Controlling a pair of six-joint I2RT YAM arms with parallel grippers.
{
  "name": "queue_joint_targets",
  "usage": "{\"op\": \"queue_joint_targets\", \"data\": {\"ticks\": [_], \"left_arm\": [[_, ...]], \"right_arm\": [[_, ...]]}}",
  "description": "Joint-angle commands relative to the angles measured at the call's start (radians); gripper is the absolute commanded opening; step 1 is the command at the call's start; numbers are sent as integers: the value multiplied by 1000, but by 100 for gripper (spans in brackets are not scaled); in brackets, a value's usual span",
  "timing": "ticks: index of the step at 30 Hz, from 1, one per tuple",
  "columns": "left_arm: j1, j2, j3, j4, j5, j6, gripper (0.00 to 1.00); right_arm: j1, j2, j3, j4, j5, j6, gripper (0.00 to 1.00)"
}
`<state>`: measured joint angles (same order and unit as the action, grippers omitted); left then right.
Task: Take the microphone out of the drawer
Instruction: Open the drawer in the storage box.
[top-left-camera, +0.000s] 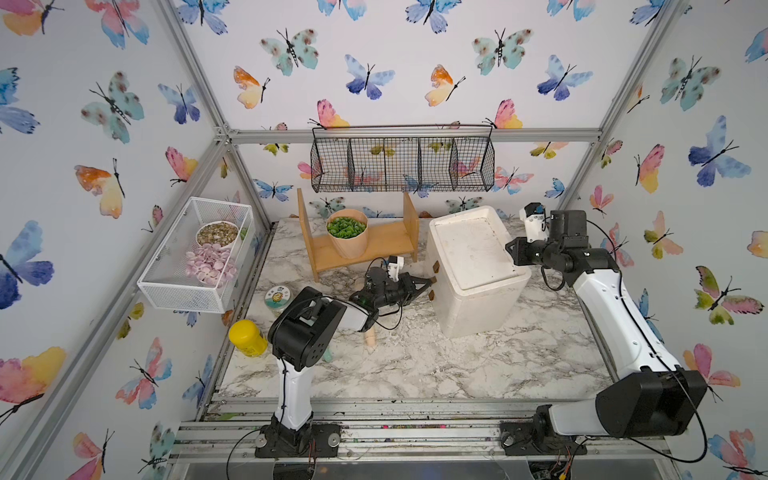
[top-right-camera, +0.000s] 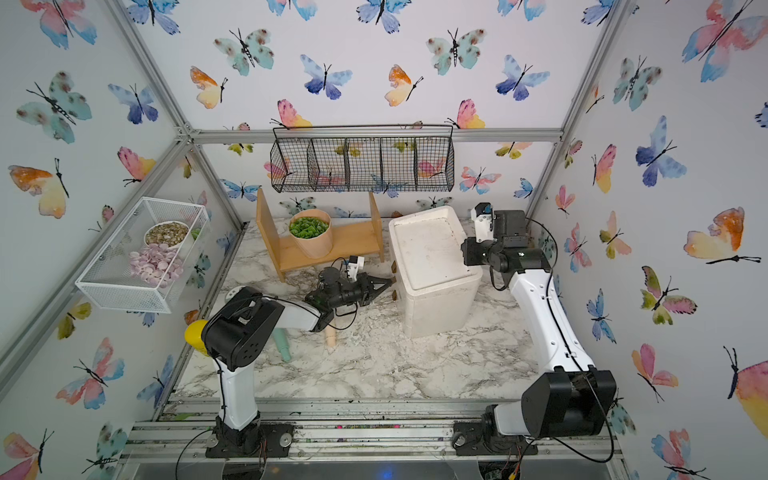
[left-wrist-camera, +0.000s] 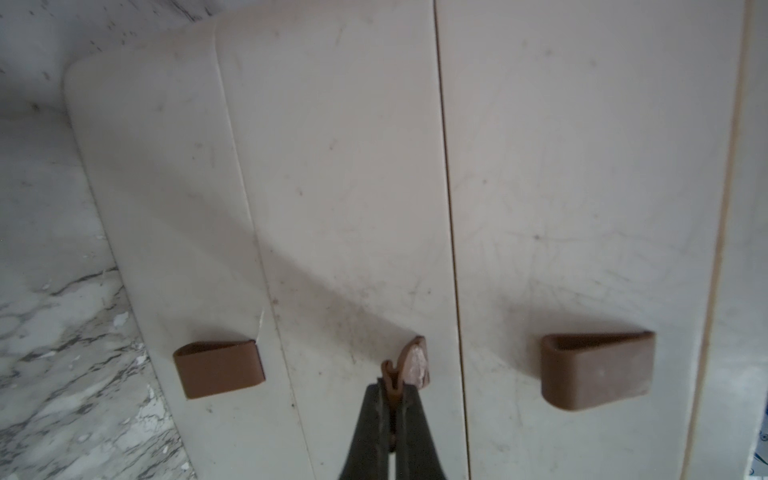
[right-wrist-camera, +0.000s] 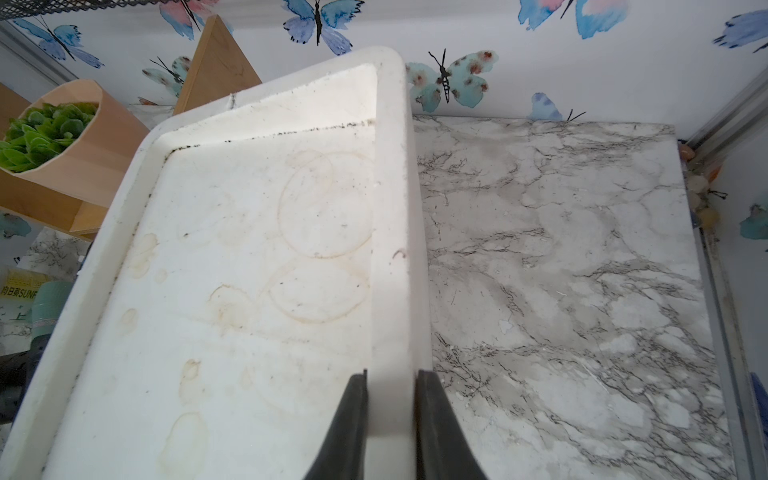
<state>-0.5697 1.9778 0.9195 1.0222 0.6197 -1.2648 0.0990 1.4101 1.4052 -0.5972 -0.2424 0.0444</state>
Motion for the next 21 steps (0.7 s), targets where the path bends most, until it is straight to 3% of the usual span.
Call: {"op": "queue_joint_targets", "data": {"ticks": [1, 21], "left_arm": [[17, -36, -41, 40, 32, 16, 0], [161, -268, -316, -43, 39, 89, 0]], "right_arm": [[10, 6, 17, 63, -118, 82, 7], [10, 9, 20, 43, -101, 67, 7]]}}
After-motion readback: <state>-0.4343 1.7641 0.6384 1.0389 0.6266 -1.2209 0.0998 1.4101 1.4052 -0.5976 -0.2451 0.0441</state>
